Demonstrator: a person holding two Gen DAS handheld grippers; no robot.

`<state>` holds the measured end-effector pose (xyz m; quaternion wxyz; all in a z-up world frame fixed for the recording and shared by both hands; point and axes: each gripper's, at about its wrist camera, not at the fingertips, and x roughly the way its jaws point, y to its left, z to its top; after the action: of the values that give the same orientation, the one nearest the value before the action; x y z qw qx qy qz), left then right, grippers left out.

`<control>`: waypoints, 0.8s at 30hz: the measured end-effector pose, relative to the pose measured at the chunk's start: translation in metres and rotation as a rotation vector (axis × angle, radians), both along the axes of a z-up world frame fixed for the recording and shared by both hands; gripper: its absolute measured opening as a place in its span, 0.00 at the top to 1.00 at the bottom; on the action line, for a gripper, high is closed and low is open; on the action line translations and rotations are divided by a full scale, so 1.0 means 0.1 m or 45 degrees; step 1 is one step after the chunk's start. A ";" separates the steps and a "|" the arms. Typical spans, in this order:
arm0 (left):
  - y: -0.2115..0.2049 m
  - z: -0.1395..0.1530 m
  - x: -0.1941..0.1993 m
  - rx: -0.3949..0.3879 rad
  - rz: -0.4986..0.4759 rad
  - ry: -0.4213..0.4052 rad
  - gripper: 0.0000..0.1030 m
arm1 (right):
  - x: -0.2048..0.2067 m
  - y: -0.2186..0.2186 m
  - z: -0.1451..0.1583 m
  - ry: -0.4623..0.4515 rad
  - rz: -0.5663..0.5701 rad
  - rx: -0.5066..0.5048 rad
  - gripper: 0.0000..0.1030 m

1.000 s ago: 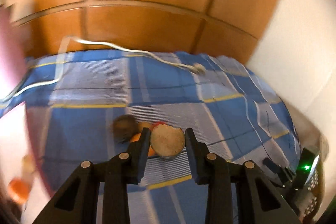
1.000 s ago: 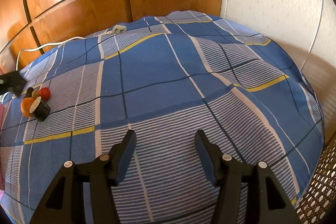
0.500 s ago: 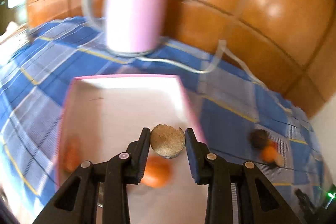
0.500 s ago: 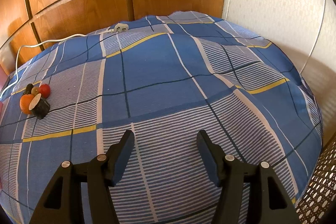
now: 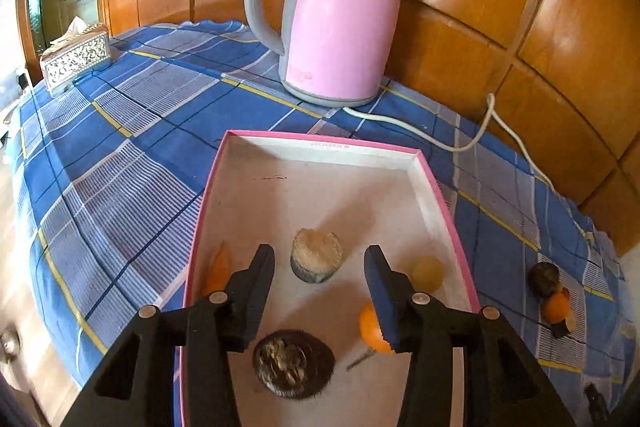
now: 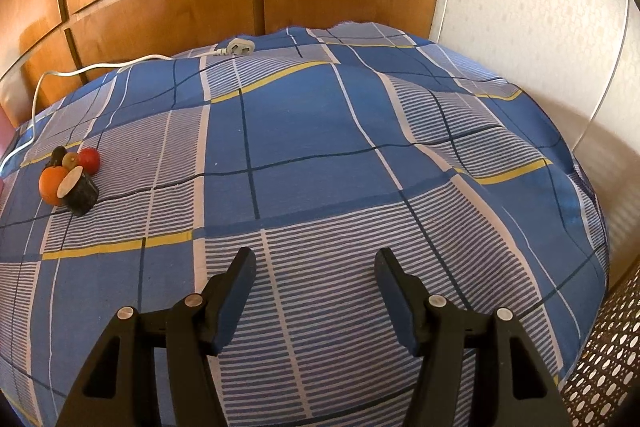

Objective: Organize fruits
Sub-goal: 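Carry the log slice with the left gripper into the tray and release, then reach the right gripper to the red tomato and close on it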

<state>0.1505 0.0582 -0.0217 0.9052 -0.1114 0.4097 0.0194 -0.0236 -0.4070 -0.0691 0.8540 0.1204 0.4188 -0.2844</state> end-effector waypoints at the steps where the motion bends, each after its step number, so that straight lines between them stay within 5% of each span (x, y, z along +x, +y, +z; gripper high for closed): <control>1: -0.02 0.03 -0.04 0.005 -0.003 -0.012 0.51 | 0.00 0.00 0.00 0.001 0.001 -0.001 0.39; 11: -0.15 0.27 -0.46 0.033 -0.050 -0.117 0.43 | -0.01 0.02 0.01 -0.002 0.007 0.004 0.39; 24: -0.18 0.24 -0.77 0.016 -0.083 -0.094 0.41 | 0.02 0.11 0.05 -0.012 0.042 0.005 0.39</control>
<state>0.0738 0.0401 0.0020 0.9205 -0.0930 0.3794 -0.0118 -0.0219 -0.3955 -0.0644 0.8603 0.1165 0.4171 -0.2691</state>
